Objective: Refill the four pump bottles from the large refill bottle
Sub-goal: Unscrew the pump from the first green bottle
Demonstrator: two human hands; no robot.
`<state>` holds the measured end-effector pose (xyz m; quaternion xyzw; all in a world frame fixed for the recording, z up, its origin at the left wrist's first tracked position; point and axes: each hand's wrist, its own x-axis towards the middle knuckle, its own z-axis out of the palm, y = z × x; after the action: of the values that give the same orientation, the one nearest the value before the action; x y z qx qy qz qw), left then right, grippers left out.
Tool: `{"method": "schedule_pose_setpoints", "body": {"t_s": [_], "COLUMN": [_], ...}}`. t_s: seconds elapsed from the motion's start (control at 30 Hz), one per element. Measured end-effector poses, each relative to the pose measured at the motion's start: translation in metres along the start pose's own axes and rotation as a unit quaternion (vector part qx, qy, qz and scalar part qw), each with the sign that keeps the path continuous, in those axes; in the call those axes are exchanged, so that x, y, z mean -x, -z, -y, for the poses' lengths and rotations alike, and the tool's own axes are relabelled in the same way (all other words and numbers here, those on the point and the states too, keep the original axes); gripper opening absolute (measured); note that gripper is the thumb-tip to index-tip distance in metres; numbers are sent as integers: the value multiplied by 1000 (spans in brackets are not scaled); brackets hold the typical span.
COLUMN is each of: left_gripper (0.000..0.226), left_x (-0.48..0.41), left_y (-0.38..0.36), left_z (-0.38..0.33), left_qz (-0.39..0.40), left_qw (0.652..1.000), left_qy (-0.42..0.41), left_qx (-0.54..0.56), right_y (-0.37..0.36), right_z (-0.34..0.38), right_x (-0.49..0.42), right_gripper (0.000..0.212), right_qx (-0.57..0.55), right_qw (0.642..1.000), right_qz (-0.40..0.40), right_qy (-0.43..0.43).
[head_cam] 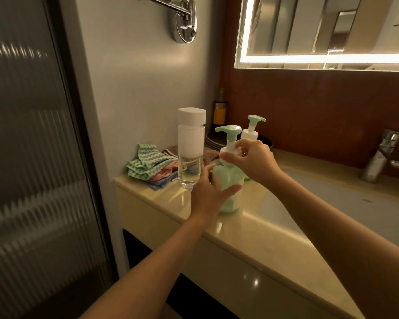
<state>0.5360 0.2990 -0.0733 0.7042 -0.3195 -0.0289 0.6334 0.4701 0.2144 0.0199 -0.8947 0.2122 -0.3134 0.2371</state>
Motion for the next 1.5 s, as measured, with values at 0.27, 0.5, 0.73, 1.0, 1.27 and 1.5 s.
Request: {"method": "schedule_pose_setpoints", "body": {"t_s": [0.27, 0.5, 0.73, 1.0, 1.27, 1.5], "left_gripper": [77, 76, 78, 76, 74, 78], "left_x": [20, 25, 25, 25, 26, 25], "left_y": [0, -1, -2, -3, -3, -4], "left_z": [-6, -5, -4, -3, -4, -2], "left_qz": [6, 10, 1, 2, -4, -7], "left_qw": [1000, 999, 999, 999, 999, 998], "left_qy": [-29, -37, -41, -46, -47, -55], "left_qx": [-7, 6, -10, -13, -10, -18], "right_y": [8, 15, 16, 7, 0, -2], "right_z": [-2, -8, 2, -2, 5, -2], "right_x": [20, 25, 17, 22, 21, 25], "right_gripper": [51, 47, 57, 9, 51, 52], "right_qx": [3, -115, -67, -208, -87, -251], "right_qw": [1000, 987, 997, 978, 993, 965], "right_qz": [-3, 115, -33, 1, -61, 30], "right_qy": [7, -2, -13, -19, -44, -72]}}
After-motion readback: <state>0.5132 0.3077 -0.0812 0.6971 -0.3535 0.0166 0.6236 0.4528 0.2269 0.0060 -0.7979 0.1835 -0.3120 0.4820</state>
